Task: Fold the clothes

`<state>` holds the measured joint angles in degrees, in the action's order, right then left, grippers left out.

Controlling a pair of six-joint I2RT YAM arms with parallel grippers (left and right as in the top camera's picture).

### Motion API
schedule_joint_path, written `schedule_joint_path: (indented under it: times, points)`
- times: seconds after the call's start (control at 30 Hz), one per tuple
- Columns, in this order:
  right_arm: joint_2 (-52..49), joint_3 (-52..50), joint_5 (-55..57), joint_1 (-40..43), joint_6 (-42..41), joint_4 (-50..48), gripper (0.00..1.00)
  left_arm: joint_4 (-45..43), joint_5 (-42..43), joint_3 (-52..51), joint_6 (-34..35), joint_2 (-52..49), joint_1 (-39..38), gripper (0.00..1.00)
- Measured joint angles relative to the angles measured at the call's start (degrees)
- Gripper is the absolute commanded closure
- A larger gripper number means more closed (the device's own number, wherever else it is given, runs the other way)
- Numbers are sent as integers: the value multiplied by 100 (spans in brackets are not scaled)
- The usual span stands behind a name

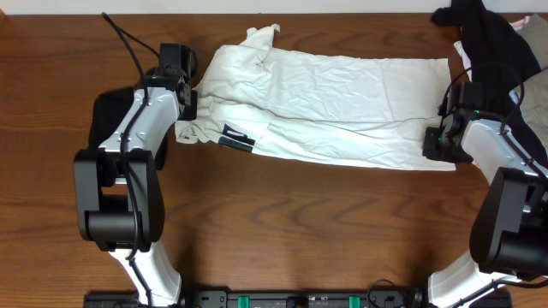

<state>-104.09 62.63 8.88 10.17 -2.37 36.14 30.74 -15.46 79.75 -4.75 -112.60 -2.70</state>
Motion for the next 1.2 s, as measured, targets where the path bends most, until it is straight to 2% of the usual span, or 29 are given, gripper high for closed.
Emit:
schedule_joint_path:
  times: [0.1, 0.13, 0.2, 0.27, 0.47, 0.67, 0.87, 1.2]
  points:
    - [0, 0, -2, 0, 2, 4, 83, 275, 98, 0, 46, 83, -44, 55]
    - [0, 0, -2, 0, 2, 2, 83, 358, 208, 0, 72, 140, -66, 58]
    - [0, 0, 0, 0, 2, 2, 83, 476, 632, 0, 155, 334, -138, 65]
    - [0, 0, 0, 0, 2, 4, 83, 492, 1137, 0, 192, 516, -219, 67]
    - [0, 0, -2, 0, 2, 20, 83, 461, 2024, -22, 197, 448, -455, 67]
    - [2, 0, 0, 0, 2, 48, 83, 553, 2273, -251, 197, -35, -490, 67]
    - [0, 0, 0, 0, 0, 50, 83, 734, 2151, -332, 199, -280, -487, 67]
    - [2, 0, 0, 0, 0, 48, 82, 1176, 743, -334, 240, -280, -492, 67]
